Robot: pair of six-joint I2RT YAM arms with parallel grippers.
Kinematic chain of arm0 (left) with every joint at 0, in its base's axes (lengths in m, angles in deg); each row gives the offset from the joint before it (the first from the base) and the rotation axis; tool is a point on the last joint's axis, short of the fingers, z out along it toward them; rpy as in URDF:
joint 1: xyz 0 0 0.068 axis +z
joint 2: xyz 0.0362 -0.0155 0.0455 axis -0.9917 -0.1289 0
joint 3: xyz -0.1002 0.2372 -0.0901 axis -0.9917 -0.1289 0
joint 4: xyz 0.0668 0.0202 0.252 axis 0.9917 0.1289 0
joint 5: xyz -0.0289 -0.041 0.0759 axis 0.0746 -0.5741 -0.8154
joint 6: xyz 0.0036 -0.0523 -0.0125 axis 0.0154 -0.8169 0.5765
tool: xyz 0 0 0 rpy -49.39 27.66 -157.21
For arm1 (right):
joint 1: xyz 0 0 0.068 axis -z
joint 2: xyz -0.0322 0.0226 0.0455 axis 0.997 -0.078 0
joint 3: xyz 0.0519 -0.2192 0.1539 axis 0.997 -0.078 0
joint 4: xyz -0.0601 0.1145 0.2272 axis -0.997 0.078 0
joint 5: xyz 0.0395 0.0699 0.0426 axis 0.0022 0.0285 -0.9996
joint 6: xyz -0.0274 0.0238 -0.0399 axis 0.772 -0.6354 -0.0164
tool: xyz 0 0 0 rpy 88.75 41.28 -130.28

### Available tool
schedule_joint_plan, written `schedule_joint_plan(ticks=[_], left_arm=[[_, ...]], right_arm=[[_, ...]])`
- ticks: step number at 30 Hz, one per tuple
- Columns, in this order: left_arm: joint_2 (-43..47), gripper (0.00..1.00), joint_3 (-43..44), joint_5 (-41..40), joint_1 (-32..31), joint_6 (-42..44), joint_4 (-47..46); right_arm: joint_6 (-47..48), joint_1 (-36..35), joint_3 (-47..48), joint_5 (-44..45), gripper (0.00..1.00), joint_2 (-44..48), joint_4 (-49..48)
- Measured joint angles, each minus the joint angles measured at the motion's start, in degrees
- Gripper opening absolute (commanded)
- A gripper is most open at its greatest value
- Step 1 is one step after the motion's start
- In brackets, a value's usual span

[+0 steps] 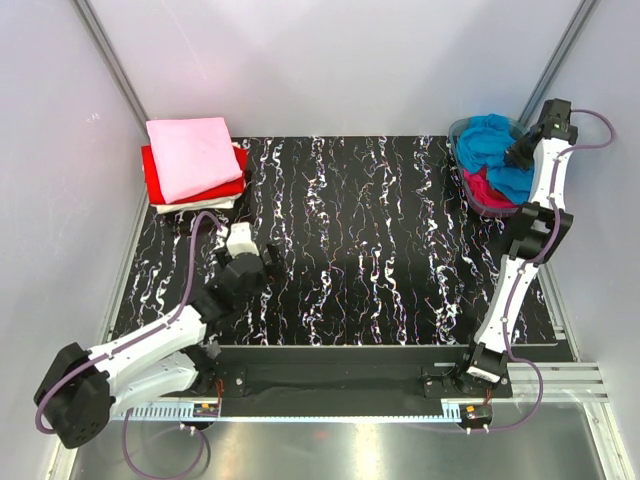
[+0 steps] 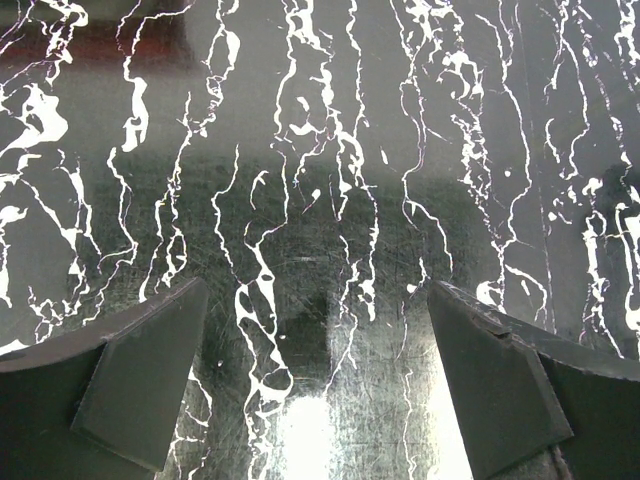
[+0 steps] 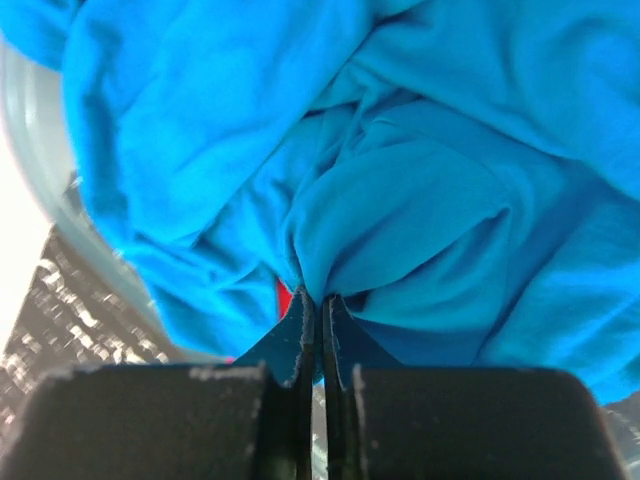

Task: Fold and stack the t-shirts
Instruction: Grab the tshirt from the pile, then move the tshirt to the center of the board, then flatten the tshirt out

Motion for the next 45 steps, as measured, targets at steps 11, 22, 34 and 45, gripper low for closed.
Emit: schedule_joint_plan(ticks=[11,22,34,45], left_arm=[[5.31,0.99,-4.2,7.37,8.66,-1.07,-3.45],[10.93,0.99,-6.29,9.35,9.16,-2.01,-4.11],[10.91,0.98,-7.67,10.95,8.35,-2.08,-4.22],[-17.73,0.99,10.32,15.54,-3.04,-5.64,-3.23]], right_arm=[[-3.13,-11.32,-4.55,-18.27,0.0,22.36,-3.76],[-4.79,-4.94,-46.47,-21.64,1.0,71.52,-16.9],[-1.88,-5.09,-87.84,-13.42,1.0,74.42,-11.74],[-2.19,-5.95,-103.25,-17.14,1.0,79.32,-19.39]])
